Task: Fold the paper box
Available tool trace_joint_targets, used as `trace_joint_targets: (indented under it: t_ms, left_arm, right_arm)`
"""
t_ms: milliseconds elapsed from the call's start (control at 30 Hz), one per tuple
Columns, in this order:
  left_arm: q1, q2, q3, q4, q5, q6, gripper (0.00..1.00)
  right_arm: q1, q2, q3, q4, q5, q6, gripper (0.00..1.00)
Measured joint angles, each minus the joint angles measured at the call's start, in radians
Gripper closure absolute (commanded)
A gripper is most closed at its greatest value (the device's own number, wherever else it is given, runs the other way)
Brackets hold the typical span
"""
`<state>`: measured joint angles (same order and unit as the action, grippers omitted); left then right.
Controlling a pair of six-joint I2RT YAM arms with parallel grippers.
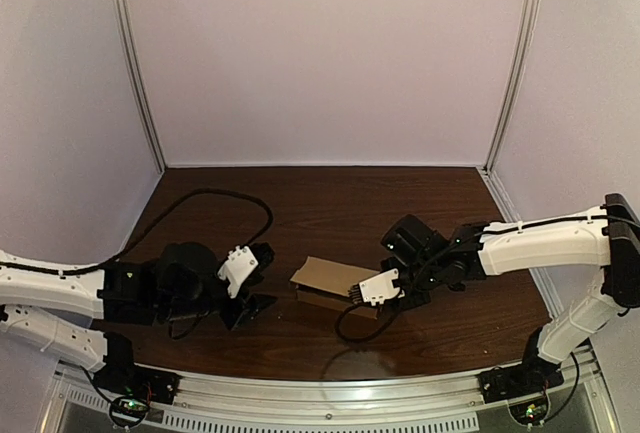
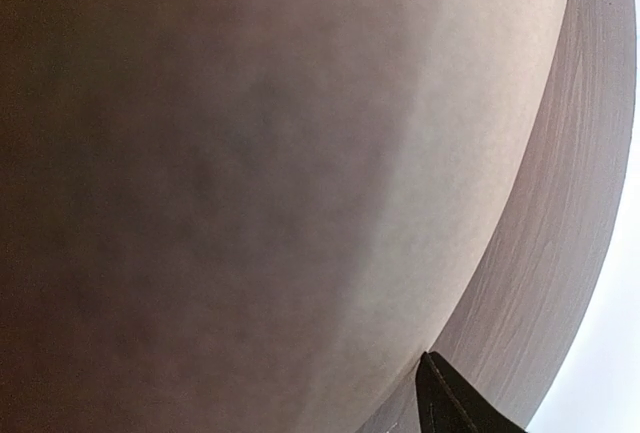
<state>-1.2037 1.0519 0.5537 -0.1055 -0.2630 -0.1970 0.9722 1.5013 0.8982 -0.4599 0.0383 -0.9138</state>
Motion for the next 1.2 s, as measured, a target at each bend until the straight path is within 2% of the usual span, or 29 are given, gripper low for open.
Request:
trace_joint_targets:
  t_ms: [67,133,233,300,367,433,567,867,1000,1200]
  left_arm:
    - [0.0,-0.037,0.071,-0.048,-0.026,-0.001,0.52]
    - [0.0,0.0,0.178,-0.087,-0.053,-0.001,0.56]
    - [0.002,0.162,0.362,-0.122,-0.073,0.0,0.6]
    - [0.002,0.33,0.488,-0.124,-0.074,-0.003,0.64]
    - [0.003,0.428,0.526,-0.114,-0.074,-0.008,0.69]
    - [0.01,0.51,0.541,-0.109,-0.072,-0.016,0.73]
    - [0.037,0.639,0.552,-0.077,-0.045,-0.033,0.76]
    - [0.045,0.716,0.496,0.065,-0.001,-0.072,0.77]
    - [0.045,0.739,0.464,0.13,-0.008,-0.076,0.77]
    - [0.043,0.749,0.36,0.302,-0.054,-0.075,0.76]
  right_arm:
    - [0.011,0.0,-0.009,0.013,0.019,-0.005,0.4]
    - [0.029,0.0,-0.023,0.029,0.051,-0.018,0.4]
    - [0.054,0.003,-0.037,0.043,0.095,-0.04,0.36]
    - [0.071,0.008,-0.04,0.046,0.127,-0.055,0.3]
    - [0.077,0.006,-0.04,0.045,0.141,-0.056,0.23]
    - [0.077,-0.008,-0.042,0.044,0.147,-0.056,0.2]
    - [0.077,-0.104,-0.043,0.037,0.155,-0.048,0.18]
    - [0.055,-0.149,-0.05,0.007,0.163,-0.018,0.16]
    - [-0.027,-0.201,-0.046,-0.065,0.116,0.021,0.16]
    - [-0.215,-0.246,0.026,-0.16,-0.051,0.152,0.11]
